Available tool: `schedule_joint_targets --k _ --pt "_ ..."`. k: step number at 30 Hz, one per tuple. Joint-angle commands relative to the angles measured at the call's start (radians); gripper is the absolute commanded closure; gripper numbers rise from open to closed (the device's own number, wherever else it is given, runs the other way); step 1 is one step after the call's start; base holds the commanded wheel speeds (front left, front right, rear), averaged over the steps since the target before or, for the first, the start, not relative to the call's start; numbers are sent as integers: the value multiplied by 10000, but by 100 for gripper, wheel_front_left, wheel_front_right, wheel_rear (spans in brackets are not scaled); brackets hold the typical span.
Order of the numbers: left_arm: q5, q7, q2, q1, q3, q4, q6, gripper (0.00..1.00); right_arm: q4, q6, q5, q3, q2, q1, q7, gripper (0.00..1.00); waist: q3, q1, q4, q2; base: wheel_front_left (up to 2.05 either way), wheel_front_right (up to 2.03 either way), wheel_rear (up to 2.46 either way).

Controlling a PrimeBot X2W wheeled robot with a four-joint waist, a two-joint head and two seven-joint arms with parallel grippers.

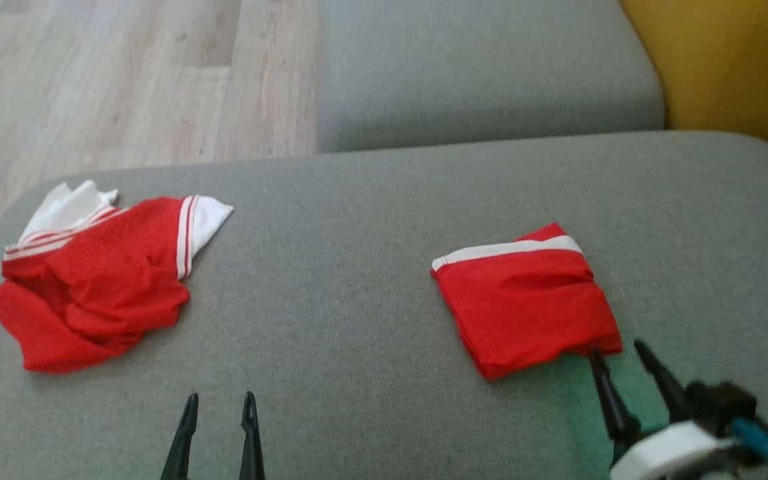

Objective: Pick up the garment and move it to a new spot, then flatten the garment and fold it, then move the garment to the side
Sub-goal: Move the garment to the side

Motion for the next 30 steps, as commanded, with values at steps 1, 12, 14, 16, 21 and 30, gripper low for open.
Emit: schedule_joint_targets --k 1,12,14,16,21,30 --pt "6 -53 -72 -672 196 -370 98 0 -16 -7 160 289 -398 -1047 -137 0 306 0 17 0 0 0 0" --pt "-216 -53 -72 -1529 -488 -348 279 0 1788 -7 1312 833 -1659 -3730 1635 0 1482 0 404 0 0 0 0" --pt "-228 -53 -72 -1729 -626 -319 302 0 2134 -7 1685 899 -1895 -4155 2189 0 1703 0 519 0 0 0 0" --pt "-230 -53 -72 -1887 -749 -288 334 0 2381 -7 2069 1067 -2127 -4516 2655 0 1915 0 634 0 0 0 0" --pt "-224 -53 -72 -2216 -832 -195 494 0 2991 -7 2733 1854 -2520 -4944 3467 0 2238 0 906 0 0 0 0" --pt "-289 -53 -72 -2489 -773 -286 649 0 3102 -7 3937 2805 -2983 -5188 3441 100 2612 0 744 0 0 0 0"
